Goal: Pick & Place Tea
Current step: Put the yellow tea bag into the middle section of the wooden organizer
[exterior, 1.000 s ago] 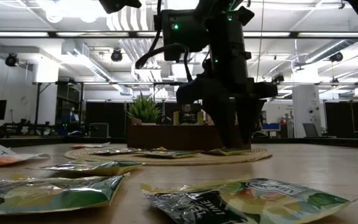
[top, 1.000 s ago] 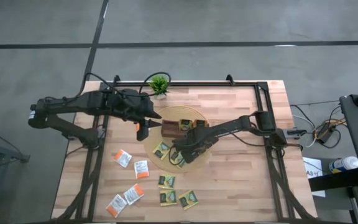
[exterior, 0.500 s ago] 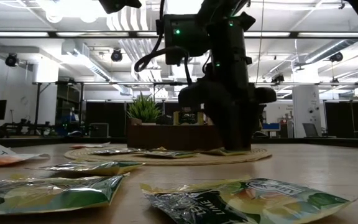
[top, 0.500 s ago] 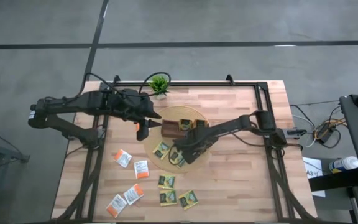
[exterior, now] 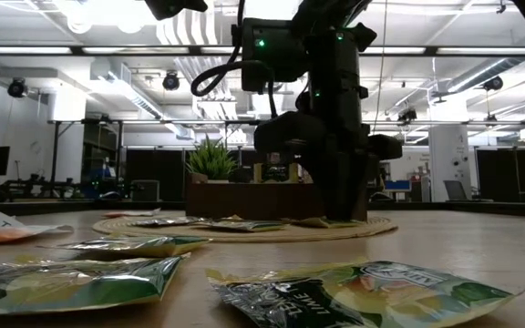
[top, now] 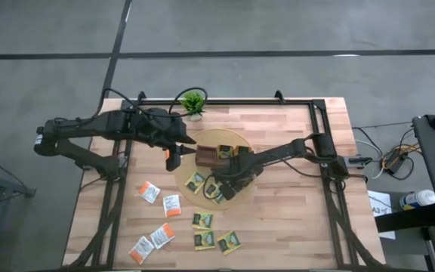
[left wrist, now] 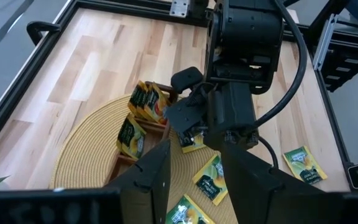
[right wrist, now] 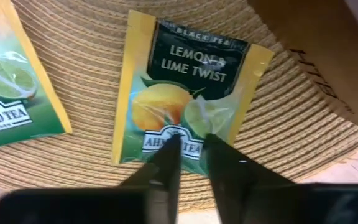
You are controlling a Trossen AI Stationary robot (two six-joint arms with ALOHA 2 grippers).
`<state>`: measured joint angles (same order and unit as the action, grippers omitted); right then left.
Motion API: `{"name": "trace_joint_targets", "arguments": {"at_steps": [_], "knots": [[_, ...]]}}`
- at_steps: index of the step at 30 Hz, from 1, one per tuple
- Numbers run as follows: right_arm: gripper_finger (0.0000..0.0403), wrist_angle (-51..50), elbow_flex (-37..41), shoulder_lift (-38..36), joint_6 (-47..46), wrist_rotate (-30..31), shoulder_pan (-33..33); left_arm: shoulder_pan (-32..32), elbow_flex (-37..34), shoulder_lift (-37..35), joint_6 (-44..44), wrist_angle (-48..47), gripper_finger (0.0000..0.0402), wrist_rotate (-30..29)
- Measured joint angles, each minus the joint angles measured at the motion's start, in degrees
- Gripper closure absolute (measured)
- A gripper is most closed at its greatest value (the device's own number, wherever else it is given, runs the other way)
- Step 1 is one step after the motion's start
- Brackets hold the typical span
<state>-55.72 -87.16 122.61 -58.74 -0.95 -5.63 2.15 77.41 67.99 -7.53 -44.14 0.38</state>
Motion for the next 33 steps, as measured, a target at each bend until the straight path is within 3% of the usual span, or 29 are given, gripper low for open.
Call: {"name": "trace_joint_targets", "arguments": {"at_steps": [3,9,19,28,33], "knots": [[0.0386,-0.30,0.03,0.02,0.31,0.25,0.00,0.00,0.00,0.00,0.00,0.00,0.0266,-0.02],[0.0394,-0.30,0.18,-0.70,0.90,1.29,-0.02,0.00,0.02,0.00,0.00,0.02,0.0266,-0.02],[0.0396,-0.92,0.39,-5.67,0.63,5.52,0.06,0.00,0.02,0.00,-0.12,0.28,0.0266,-0.04],[0.0393,-0.79,0.26,-6.14,0.24,5.45,-0.39,0.00,0.02,0.00,-0.22,0.55,0.0266,-0.04],[0.0355,-0.46,0.18,-6.14,0.46,3.98,-0.37,0.00,0.02,0.00,-0.24,0.67,0.0266,-0.04]]}}
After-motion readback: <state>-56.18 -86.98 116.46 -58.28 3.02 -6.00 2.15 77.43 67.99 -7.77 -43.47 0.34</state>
